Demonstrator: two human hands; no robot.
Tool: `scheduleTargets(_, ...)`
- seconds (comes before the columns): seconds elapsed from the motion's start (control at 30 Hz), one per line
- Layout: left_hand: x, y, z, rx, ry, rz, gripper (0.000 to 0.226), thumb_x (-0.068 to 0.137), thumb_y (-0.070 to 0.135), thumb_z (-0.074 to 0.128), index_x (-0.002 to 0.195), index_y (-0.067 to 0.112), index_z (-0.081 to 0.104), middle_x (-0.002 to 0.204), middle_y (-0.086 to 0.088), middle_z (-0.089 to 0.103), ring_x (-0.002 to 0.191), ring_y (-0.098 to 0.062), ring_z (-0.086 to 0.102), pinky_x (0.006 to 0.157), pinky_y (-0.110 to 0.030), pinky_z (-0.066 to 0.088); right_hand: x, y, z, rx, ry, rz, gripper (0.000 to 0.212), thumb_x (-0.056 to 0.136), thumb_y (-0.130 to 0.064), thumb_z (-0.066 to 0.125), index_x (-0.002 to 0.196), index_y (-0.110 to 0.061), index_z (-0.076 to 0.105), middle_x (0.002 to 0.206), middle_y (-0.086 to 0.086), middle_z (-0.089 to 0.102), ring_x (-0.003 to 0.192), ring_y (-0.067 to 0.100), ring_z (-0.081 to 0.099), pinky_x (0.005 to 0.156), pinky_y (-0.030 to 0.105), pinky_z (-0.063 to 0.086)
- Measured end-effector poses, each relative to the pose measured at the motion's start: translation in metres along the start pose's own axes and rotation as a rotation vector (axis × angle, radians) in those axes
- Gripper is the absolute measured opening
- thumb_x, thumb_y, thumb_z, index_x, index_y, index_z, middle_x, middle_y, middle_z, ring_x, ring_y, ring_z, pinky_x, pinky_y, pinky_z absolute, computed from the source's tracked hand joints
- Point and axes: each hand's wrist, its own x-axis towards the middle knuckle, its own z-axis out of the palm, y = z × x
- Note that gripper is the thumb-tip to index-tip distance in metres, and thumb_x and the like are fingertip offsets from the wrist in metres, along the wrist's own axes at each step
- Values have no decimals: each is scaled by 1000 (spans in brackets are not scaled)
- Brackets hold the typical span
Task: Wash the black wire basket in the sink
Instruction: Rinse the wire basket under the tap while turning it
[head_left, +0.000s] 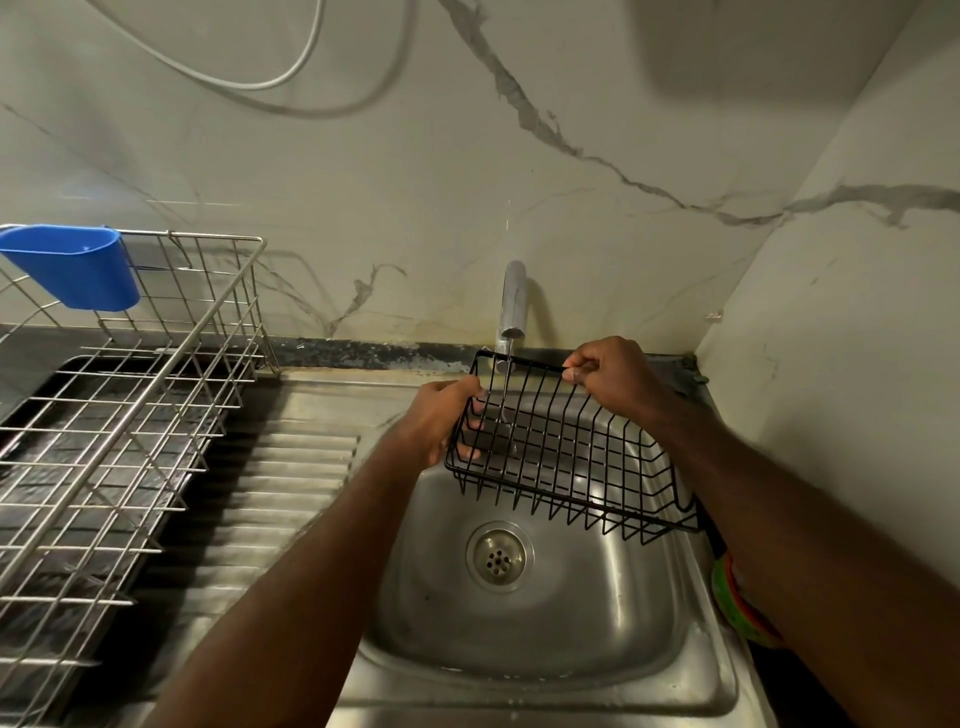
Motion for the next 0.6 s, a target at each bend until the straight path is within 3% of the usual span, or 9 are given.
scheduleTargets(0.37, -4, -2, -1, -2, 18, 12, 22, 98, 26, 52, 104, 9, 64, 121, -18, 64, 115, -37, 61, 75, -53, 61, -5, -3, 0, 7, 6, 3, 11, 82, -13, 75, 93, -11, 77, 79, 1, 72, 70, 1, 61, 65, 14, 41)
scheduleTargets(0.6, -2, -3, -1, 2, 13, 24, 24, 97, 24, 53, 106, 6, 64, 121, -21, 64, 101, -31, 62, 73, -53, 61, -8, -5, -2, 4, 9, 11, 10, 83, -14, 75, 92, -10, 76, 73, -2, 69, 62, -1, 59, 62, 15, 42)
